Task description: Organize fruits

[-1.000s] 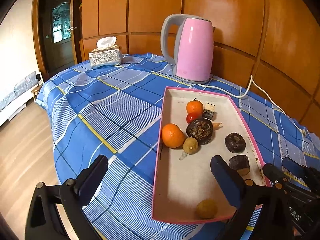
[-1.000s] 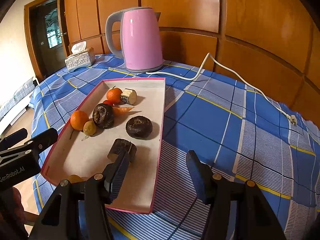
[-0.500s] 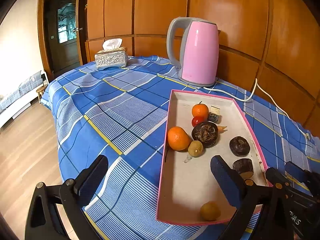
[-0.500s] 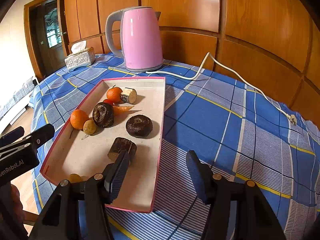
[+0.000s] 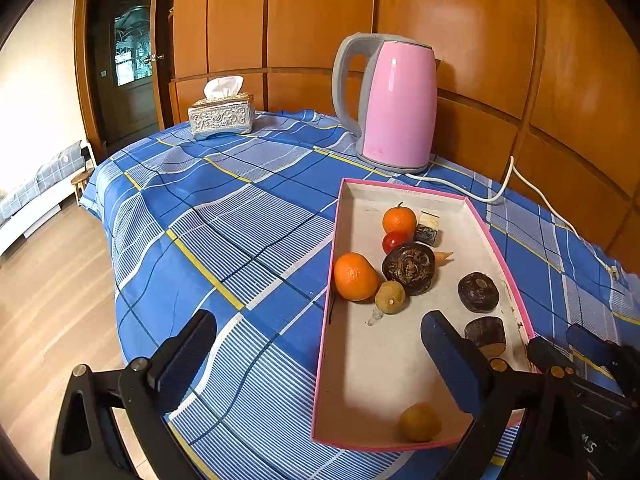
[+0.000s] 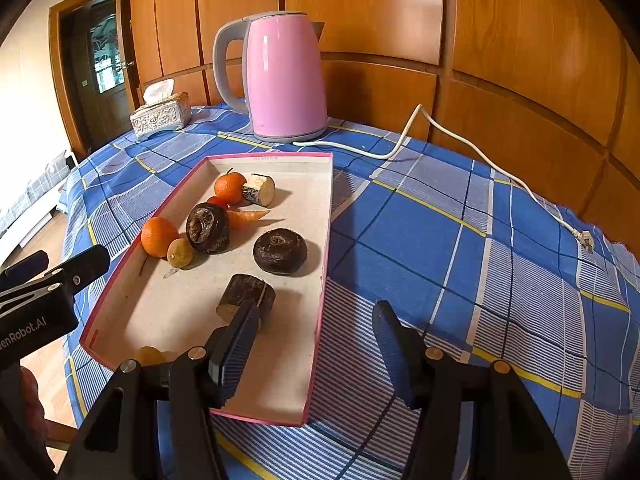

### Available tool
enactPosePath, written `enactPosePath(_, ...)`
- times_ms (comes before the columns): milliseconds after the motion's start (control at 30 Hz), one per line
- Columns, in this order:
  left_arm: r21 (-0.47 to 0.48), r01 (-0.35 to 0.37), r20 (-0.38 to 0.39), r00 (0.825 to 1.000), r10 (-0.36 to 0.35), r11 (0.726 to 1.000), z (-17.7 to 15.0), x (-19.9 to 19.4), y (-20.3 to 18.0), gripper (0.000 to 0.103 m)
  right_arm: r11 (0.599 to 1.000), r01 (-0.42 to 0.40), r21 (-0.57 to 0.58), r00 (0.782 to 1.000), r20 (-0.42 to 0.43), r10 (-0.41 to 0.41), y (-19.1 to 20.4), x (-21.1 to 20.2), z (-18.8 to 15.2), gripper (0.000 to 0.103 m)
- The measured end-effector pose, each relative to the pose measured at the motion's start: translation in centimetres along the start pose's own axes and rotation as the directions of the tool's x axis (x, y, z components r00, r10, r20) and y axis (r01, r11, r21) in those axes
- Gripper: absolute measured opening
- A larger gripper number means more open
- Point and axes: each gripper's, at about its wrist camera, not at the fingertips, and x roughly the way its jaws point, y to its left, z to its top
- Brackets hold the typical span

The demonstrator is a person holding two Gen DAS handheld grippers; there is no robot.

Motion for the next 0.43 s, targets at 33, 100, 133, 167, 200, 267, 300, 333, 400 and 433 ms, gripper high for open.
enactPosePath(33,0.0,-0.001,0.0,1.0,0.001,1.0,0.01,-0.01,0.01,0.103,1.0,0.0,-0.001,1.0,-0.002,0.0,0.03,0.03,-0.01,0.06)
enactPosePath(100,0.003,-0.001,0.0,1.0,0.001,1.0,0.04,-0.01,-0.01,0.103,1.0,-0.002,-0.004,1.0,-0.004,0.002,0.07,0.07,-0.04,0.06)
enactPosePath(133,0.007,-0.002,0.0,1.0,0.002,1.0,0.04,-0.01,-0.04,0.103,1.0,-0.001,-0.005,1.0,-0.004,0.001,0.09,0.05,-0.06,0.06)
enactPosePath(167,0.009,0.0,-0.002,1.0,0.0,1.0,0.04,0.02,-0.03,0.103,1.0,-0.001,-0.005,1.0,-0.003,0.001,0.09,0.05,-0.05,0.06)
enactPosePath(200,0.008,0.002,-0.004,1.0,-0.002,1.0,0.03,0.03,-0.06,0.103,1.0,-0.001,-0.005,1.0,-0.003,0.001,0.09,0.05,-0.04,0.06)
enactPosePath(267,0.01,0.012,-0.001,1.0,-0.012,1.0,-0.04,0.0,0.01,0.103,1.0,-0.001,-0.004,1.0,-0.004,0.001,0.1,0.05,-0.04,0.06)
enactPosePath(300,0.012,0.015,0.002,1.0,-0.015,1.0,-0.06,-0.05,0.0,0.103,1.0,-0.001,-0.005,1.0,-0.004,0.001,0.09,0.05,-0.04,0.06)
enactPosePath(333,0.013,0.015,0.003,1.0,-0.015,1.0,-0.07,-0.09,-0.06,0.103,1.0,-0.001,-0.005,1.0,-0.004,0.001,0.09,0.03,-0.05,0.06)
enactPosePath(400,0.01,0.018,0.003,1.0,-0.018,1.0,-0.06,-0.1,-0.07,0.103,1.0,-0.002,-0.004,1.0,-0.003,0.002,0.08,0.04,-0.04,0.06)
enactPosePath(433,0.009,0.022,-0.001,1.0,-0.022,1.0,-0.02,-0.03,-0.05,0.103,1.0,-0.002,-0.001,1.0,-0.002,0.002,0.03,0.03,-0.01,0.06)
